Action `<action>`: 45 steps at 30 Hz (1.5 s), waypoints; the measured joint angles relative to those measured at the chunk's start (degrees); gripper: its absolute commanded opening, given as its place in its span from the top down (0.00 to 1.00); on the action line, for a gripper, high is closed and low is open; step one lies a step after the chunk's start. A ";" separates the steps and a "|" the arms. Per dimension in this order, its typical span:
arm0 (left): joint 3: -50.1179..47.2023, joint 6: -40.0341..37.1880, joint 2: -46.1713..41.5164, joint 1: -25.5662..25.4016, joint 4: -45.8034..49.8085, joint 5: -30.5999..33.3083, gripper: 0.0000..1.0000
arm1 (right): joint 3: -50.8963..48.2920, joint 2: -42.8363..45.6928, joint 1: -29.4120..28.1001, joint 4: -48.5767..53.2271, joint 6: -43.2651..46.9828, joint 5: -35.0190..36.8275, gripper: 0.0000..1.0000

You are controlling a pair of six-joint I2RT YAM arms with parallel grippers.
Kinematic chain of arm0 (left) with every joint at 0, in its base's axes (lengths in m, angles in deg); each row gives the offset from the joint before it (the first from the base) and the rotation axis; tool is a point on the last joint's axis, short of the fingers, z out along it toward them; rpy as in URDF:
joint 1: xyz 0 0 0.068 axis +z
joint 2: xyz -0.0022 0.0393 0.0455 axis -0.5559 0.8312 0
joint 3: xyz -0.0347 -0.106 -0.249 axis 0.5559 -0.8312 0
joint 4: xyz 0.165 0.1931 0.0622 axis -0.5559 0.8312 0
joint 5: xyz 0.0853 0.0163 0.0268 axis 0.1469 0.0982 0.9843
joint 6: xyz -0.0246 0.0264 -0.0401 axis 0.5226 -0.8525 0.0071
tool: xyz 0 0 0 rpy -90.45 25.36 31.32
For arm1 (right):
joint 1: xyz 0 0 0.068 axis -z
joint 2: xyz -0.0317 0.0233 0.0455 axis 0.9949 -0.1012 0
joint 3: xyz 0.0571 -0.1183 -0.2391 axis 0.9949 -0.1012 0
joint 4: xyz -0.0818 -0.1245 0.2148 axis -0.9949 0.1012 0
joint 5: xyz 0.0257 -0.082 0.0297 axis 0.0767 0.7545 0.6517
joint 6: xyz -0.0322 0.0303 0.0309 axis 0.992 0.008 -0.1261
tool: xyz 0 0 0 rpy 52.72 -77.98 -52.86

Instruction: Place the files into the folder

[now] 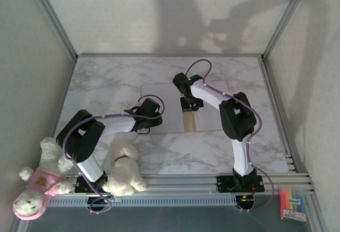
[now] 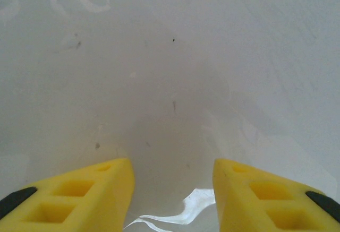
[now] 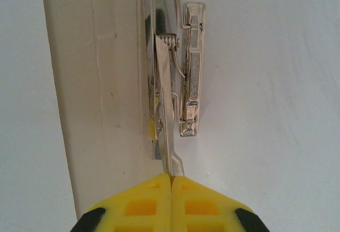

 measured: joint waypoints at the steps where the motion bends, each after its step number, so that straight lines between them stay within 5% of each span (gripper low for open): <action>1: 0.00 0.02 0.00 0.02 0.00 0.00 0.54 | -0.02 -0.07 -0.02 0.02 0.00 0.11 1.00; 45: 0.02 0.13 0.26 0.24 -1.62 -2.60 0.55 | -0.72 -4.11 -0.28 -1.20 1.88 2.73 1.00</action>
